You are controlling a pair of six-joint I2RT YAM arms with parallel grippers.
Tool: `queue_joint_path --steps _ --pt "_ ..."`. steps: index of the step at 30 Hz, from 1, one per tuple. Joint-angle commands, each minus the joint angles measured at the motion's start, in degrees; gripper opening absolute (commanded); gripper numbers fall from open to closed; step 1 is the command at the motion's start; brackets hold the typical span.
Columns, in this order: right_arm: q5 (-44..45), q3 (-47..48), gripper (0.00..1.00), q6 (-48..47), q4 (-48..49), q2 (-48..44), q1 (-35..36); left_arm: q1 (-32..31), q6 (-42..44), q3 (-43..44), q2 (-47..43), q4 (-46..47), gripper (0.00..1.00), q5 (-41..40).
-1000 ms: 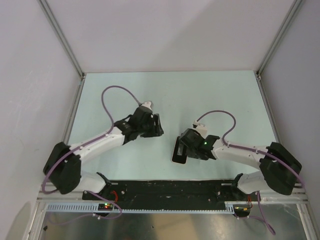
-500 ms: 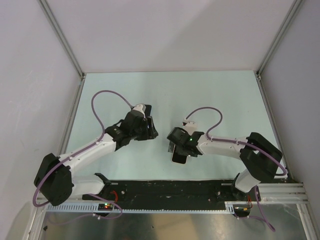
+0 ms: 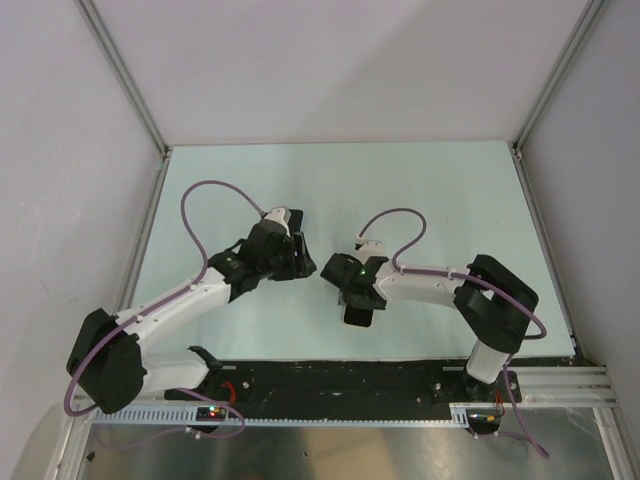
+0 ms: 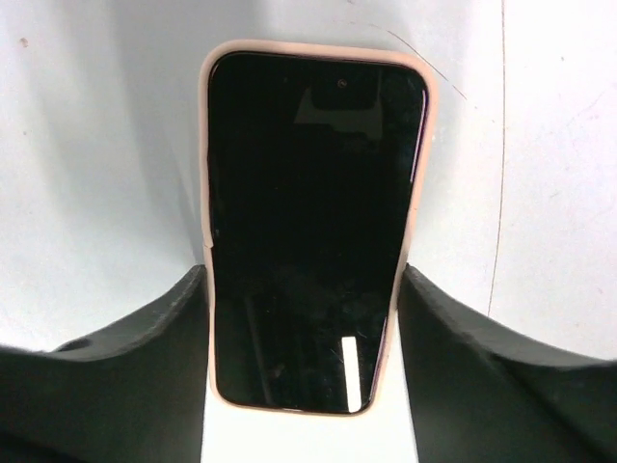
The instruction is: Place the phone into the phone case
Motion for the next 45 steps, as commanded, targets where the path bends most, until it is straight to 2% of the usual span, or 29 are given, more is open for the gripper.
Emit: queue_joint_path --steps 1,2,4,7,12,15,18,20,23,25,27,33,45 --pt "2.5 4.4 0.49 -2.1 -2.3 1.4 0.3 0.6 0.6 0.0 -2.2 0.8 0.67 0.5" --pt "2.3 5.1 0.39 -3.3 -2.0 1.6 -0.2 0.7 0.6 0.0 -2.3 0.8 0.67 0.5" --pt "1.1 6.2 0.26 -5.8 -0.5 2.0 -1.6 0.8 0.6 0.0 -2.4 0.8 0.67 0.4" --pt "-1.8 7.1 0.14 -9.4 3.0 2.9 -4.8 1.2 0.6 -0.2 -2.6 0.7 0.67 0.3" --pt "-6.0 10.9 0.11 -15.4 8.6 6.5 -10.4 2.5 0.8 -0.9 -3.7 0.3 0.67 0.3" --pt "-7.7 16.2 0.13 -18.0 7.8 10.4 -12.5 3.4 1.1 -1.2 -4.2 -0.1 0.67 0.5" --pt "-8.5 18.7 0.20 -18.8 6.9 12.4 -13.6 3.8 0.7 -1.8 -4.7 -0.5 0.67 0.7" --pt "-8.7 18.3 0.33 -19.4 7.4 11.6 -13.7 3.8 -0.2 -2.8 -4.6 -0.4 0.65 1.3" --pt "-7.6 16.2 0.71 -20.9 8.0 8.6 -12.2 3.9 -1.3 -4.0 -4.6 -0.4 0.65 0.5" --pt "-5.6 14.1 0.87 -21.9 8.7 5.1 -10.5 3.9 -1.4 -4.3 -4.8 -0.4 0.65 0.2" --pt "-5.4 11.5 0.95 -22.5 10.1 2.1 -9.3 3.9 -1.3 -4.1 -4.8 -0.3 0.65 0.3" --pt "-6.7 5.3 0.99 -23.2 12.0 -0.9 -5.8 3.8 -0.9 -3.2 -5.0 -0.4 0.65 0.6" --pt "-2.6 4.7 1.00 -22.9 9.7 4.4 -0.8 3.9 -0.5 -3.4 -5.9 -0.4 0.65 1.1"
